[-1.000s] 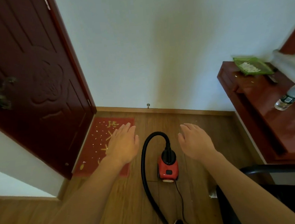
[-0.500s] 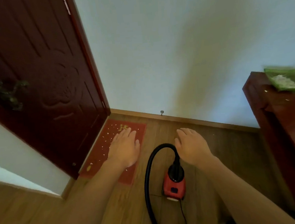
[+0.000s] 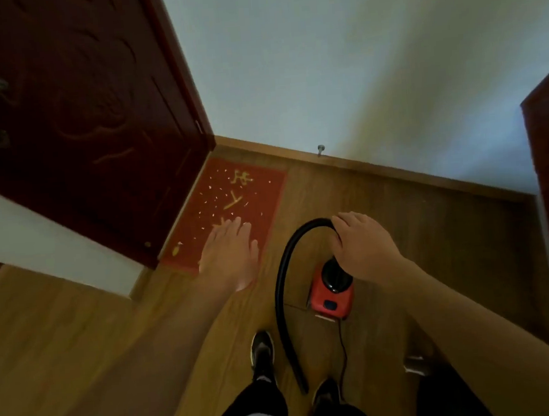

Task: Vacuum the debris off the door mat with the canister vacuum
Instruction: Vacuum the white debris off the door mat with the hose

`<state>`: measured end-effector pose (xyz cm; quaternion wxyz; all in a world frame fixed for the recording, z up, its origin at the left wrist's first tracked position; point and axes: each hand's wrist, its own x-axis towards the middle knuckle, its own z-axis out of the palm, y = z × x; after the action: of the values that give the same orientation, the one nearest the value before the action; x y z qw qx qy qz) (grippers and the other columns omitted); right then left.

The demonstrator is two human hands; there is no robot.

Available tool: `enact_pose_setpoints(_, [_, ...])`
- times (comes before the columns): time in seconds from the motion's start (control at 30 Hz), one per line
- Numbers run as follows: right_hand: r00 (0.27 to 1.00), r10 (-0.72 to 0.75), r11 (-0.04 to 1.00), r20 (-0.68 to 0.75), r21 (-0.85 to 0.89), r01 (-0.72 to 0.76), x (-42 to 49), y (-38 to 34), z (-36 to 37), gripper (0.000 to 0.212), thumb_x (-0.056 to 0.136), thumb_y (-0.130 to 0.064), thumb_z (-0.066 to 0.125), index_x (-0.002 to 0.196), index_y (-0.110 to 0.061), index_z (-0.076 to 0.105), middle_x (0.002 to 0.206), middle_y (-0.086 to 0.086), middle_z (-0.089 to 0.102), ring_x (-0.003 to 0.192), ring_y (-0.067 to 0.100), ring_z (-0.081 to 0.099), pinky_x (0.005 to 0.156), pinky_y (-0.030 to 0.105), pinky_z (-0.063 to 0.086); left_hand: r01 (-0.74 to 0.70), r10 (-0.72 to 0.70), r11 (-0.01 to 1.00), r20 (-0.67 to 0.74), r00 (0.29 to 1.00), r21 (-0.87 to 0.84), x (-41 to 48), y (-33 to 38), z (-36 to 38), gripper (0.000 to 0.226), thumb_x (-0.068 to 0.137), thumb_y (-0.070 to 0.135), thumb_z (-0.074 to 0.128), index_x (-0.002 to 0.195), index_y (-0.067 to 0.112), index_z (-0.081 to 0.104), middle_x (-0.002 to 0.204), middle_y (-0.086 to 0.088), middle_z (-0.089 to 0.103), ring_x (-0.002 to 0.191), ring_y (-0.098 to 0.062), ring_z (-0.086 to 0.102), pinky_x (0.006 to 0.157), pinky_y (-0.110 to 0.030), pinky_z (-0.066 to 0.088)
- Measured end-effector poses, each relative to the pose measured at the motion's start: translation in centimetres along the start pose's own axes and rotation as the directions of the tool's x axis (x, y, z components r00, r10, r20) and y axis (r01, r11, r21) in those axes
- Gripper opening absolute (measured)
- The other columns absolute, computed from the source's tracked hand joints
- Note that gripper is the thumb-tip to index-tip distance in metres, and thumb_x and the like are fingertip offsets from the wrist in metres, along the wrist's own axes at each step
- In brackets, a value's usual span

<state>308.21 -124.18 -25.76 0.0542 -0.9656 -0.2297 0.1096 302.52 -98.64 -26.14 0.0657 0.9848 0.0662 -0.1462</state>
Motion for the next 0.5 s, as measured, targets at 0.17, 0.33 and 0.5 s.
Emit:
enact_pose_setpoints(0.17, [0.999,-0.026,1.0,0.048,0.005,0.026,5.0,0.0,5.2,0.041,0.104,-0.03,0.038,0.134,-0.01,0.058,0.138,0.009,0.06,0.13,0.027,0.052,0.113,0.042,0.039,-0.016,0.015,1.0,0.087,0.996,0.011,5.2,-2.4,4.9,0.057,0.11,0.039,0.026,0.161,0.016,0.02,0.17,-0.005,0.017,0.158,-0.021,0.012,0.129,-0.043,0.01])
enact_pose_setpoints(0.33, [0.992,-0.026,0.999,0.123,0.033,0.022,9.6,0.2,11.3,0.04,0.103,-0.031,0.04,0.131,-0.008,0.059,0.136,0.009,0.06,0.13,0.028,0.052,0.112,0.041,0.039,-0.013,0.013,1.0,0.16,0.987,-0.004,9.6,-4.5,10.8,0.057,0.109,0.04,0.025,0.162,0.017,0.02,0.17,-0.004,0.017,0.158,-0.021,0.013,0.129,-0.042,0.009])
enact_pose_setpoints(0.5, [0.973,-0.08,0.997,0.218,0.024,0.077,12.9,0.9,18.5,0.043,0.105,-0.033,0.037,0.137,-0.009,0.054,0.143,0.009,0.055,0.136,0.027,0.046,0.117,0.04,0.031,0.009,-0.002,1.0,0.243,0.97,-0.03,12.8,-5.7,17.7,0.056,0.11,0.038,0.025,0.162,0.016,0.02,0.171,-0.005,0.015,0.158,-0.021,0.011,0.128,-0.041,0.007])
